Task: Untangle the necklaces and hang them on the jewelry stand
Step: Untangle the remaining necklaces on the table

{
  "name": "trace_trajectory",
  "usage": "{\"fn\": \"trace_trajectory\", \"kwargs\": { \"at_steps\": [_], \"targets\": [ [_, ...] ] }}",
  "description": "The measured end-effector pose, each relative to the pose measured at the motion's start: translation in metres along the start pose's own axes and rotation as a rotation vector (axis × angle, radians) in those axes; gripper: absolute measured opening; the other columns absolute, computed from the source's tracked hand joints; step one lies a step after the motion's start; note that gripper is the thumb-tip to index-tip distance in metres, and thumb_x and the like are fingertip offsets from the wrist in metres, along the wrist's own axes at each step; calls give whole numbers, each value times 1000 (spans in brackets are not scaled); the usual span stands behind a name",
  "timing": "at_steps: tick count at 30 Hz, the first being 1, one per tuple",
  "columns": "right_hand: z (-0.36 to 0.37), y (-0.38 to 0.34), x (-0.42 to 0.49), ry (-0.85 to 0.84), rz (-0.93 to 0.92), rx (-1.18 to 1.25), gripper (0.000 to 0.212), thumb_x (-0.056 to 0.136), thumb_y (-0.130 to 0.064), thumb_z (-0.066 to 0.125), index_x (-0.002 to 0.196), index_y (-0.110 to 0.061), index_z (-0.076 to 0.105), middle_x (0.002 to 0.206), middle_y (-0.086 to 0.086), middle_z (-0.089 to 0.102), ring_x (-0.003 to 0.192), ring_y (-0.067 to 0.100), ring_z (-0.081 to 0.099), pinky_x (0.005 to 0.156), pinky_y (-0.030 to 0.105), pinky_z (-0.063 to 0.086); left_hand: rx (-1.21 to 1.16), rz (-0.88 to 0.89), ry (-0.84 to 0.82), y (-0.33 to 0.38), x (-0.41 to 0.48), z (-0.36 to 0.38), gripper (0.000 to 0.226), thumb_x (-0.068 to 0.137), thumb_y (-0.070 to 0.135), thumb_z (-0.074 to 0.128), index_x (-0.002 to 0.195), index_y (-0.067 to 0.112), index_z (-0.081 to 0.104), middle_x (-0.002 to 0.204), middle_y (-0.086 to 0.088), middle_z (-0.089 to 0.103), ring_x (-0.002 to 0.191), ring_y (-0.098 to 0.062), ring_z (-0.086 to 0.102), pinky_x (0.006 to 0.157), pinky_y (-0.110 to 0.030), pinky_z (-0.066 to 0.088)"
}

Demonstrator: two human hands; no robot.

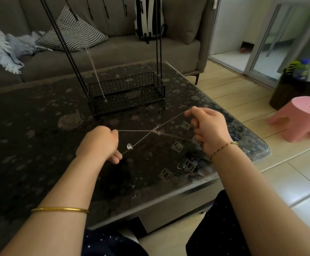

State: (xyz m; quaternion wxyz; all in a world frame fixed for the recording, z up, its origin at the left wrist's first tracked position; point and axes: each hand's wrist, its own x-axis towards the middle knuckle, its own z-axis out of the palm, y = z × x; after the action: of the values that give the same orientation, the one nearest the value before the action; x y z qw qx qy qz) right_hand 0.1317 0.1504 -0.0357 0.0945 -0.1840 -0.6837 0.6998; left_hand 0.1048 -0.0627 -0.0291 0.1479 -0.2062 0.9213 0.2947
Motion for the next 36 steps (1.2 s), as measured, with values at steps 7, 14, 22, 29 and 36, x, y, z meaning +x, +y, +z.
{"fn": "trace_trajectory", "kwargs": {
  "at_steps": [7, 14, 22, 29, 36],
  "targets": [
    [-6, 2, 2, 209, -293, -1032, 21, 90, -44, 55, 83, -27, 64, 74, -4, 63, 75, 21, 61, 65, 31, 49, -151, -188, 10, -4, 4, -8, 57, 103, 45, 25, 121, 1, 55, 65, -15, 71, 54, -24, 68, 69, -33, 50],
    [-2, 10, -1, 95, -271, -1339, 20, 92, -41, 54, 92, -25, 66, 97, 2, 66, 108, 29, 52, 93, 42, 33, 56, -66, 118, -3, 5, 0, 39, 99, 32, 38, 123, 5, 52, 80, -16, 66, 69, -28, 69, 85, -42, 57],
    [10, 9, -11, -74, -253, -1334, 24, 91, -32, 58, 114, -25, 58, 120, 4, 53, 121, 32, 41, 100, 50, 30, 349, 287, 141, 4, -11, 8, 31, 91, 23, 59, 122, 22, 58, 131, -7, 52, 121, -28, 46, 97, -42, 42],
    [30, 15, -16, -251, -365, -1176, 12, 88, -24, 58, 97, -26, 66, 110, -1, 59, 113, 26, 46, 92, 41, 41, 384, 559, -15, 16, -16, 37, 14, 88, 24, 68, 89, 28, 54, 103, 2, 47, 105, -20, 53, 93, -36, 47],
    [42, 27, -14, -348, -418, -1159, 16, 86, -26, 63, 99, -20, 68, 109, 5, 57, 109, 27, 49, 92, 39, 45, 450, 529, -5, 19, -17, 37, 13, 91, 27, 64, 82, 24, 55, 110, -5, 52, 107, -27, 54, 90, -37, 47]
  ]
}}
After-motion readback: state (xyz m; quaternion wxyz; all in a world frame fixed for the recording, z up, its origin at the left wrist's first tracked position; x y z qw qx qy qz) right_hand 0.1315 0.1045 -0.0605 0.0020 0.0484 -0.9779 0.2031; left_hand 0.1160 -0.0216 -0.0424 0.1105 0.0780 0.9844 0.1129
